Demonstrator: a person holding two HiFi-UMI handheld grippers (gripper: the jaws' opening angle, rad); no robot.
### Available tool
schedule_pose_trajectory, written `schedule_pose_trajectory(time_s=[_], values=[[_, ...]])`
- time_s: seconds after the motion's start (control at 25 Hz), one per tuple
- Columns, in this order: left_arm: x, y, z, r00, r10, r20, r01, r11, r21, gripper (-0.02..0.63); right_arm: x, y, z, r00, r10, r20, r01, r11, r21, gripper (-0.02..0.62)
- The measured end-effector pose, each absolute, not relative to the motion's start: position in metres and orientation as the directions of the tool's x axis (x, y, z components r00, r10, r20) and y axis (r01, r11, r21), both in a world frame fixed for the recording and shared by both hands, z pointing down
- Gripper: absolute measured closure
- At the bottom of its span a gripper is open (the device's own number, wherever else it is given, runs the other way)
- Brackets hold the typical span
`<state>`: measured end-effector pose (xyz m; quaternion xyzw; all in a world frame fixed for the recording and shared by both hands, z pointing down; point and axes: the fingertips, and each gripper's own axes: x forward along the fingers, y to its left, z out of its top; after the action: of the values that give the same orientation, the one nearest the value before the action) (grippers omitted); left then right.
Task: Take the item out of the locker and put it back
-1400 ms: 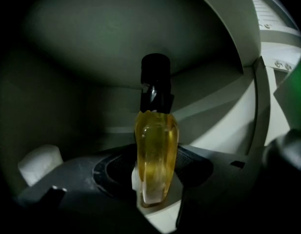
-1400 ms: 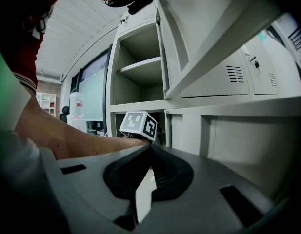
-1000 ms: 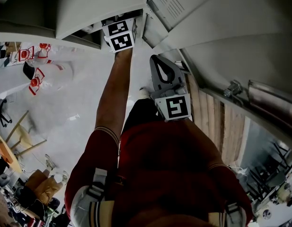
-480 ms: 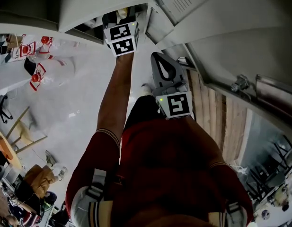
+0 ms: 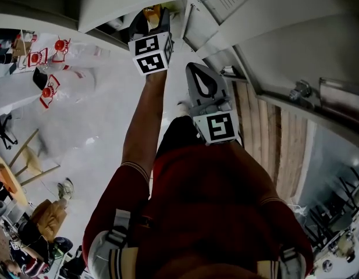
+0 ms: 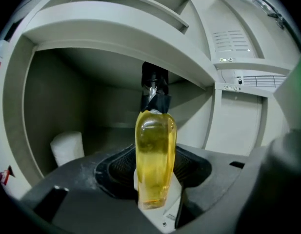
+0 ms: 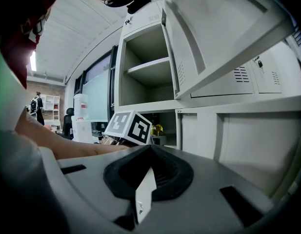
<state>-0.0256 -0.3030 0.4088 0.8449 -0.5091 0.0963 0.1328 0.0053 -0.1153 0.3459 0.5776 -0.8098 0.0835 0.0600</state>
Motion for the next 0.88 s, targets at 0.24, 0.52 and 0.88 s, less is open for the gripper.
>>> schedule_pose_trajectory(time_s=[0.24, 0.52, 0.88], values=[[-0.026, -0.296, 0.408, 0.491, -0.822, 0.288, -0.869, -0.440, 0.227, 0.399, 0.004, -0.110, 0.346, -0.326, -0.926, 0.192, -0.945, 0.319, -0.067, 0.598], [-0.028, -0.288, 0.420, 0.491, -0.815, 0.306, -0.865, -0.415, 0.282, 0.402, 0.007, -0.104, 0.349, -0.326, -0.924, 0.202, -0.945, 0.318, -0.072, 0.598], [-0.036, -0.275, 0.437, 0.470, -0.822, 0.321, -0.877, -0.394, 0.275, 0.402, 0.010, -0.099, 0.355, -0.340, -0.917, 0.210, -0.941, 0.332, -0.074, 0.598]])
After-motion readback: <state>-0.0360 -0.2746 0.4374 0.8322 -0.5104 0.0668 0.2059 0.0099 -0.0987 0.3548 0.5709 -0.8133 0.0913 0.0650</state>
